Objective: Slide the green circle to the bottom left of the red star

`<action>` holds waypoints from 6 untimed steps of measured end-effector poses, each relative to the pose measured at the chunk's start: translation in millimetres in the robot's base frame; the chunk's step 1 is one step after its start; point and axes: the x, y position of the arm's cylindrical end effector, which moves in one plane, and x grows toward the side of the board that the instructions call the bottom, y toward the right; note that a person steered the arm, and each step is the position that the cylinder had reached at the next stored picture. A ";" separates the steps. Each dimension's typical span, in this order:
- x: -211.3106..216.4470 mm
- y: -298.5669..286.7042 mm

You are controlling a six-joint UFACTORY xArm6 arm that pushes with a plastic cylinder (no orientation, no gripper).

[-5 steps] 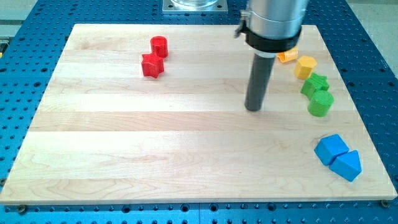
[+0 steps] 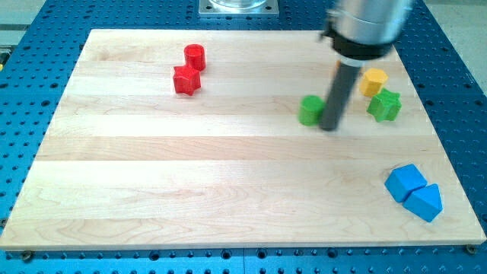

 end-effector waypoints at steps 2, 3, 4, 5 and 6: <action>-52.1 -68.3; -70.3 -78.7; -83.4 -66.6; -87.7 -98.5; -68.4 -132.9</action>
